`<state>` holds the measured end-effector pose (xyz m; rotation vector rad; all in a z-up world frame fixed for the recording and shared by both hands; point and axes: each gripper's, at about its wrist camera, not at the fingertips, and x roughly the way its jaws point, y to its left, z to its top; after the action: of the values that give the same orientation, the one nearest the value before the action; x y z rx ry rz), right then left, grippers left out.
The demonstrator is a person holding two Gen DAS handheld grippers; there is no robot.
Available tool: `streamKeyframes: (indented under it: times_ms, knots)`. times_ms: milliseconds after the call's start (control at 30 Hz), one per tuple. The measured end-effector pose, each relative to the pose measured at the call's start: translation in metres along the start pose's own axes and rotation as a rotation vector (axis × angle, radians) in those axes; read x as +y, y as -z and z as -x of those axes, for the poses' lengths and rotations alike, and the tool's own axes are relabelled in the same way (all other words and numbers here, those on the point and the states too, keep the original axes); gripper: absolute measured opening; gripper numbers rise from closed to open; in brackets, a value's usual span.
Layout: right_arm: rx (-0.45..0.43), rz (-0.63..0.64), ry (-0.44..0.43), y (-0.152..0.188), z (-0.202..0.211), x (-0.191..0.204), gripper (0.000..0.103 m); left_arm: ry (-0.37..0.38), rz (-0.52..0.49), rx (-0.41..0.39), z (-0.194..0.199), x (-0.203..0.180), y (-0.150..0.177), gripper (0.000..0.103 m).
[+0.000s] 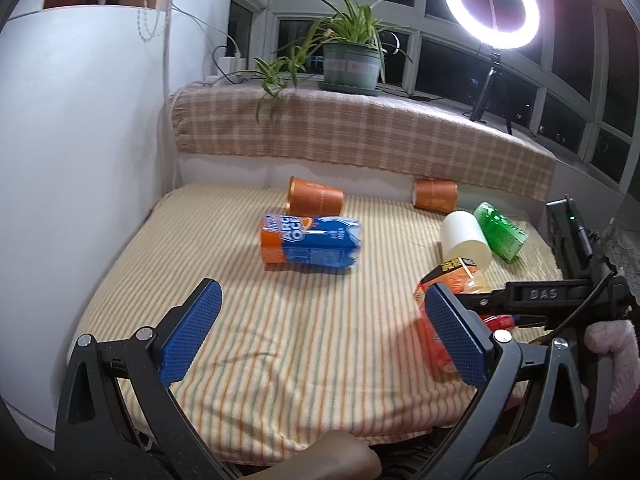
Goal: Flip cup upright
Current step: 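Lift the jar with the right tool toward the left tool, then grasp the jar with the left tool while the right tool releases it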
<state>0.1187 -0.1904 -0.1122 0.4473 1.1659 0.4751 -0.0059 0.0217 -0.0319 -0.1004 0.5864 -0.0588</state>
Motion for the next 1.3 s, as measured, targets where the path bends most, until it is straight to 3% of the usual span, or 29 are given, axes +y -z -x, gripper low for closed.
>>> streamKeyframes:
  times_ms: [367, 700, 1100, 1200, 1300]
  knots:
    - [-0.062, 0.1, 0.035, 0.009, 0.021, 0.004, 0.085, 0.215, 0.081, 0.198, -0.042, -0.006, -0.003, 0.103]
    - [-0.198, 0.092, 0.157, 0.038, 0.072, -0.017, 0.085, 0.463, 0.232, 0.477, -0.113, -0.024, -0.012, 0.097]
    - [-0.249, -0.022, 0.194, 0.055, 0.096, -0.057, 0.085, 0.558, 0.355, 0.681, -0.179, -0.042, -0.004, 0.095]
    - [-0.252, -0.028, 0.205, 0.057, 0.097, -0.061, 0.085, 0.571, 0.388, 0.721, -0.187, -0.044, 0.003, 0.086]
    - [-0.251, -0.041, 0.207, 0.058, 0.096, -0.067, 0.085, 0.58, 0.397, 0.732, -0.189, -0.045, 0.005, 0.085]
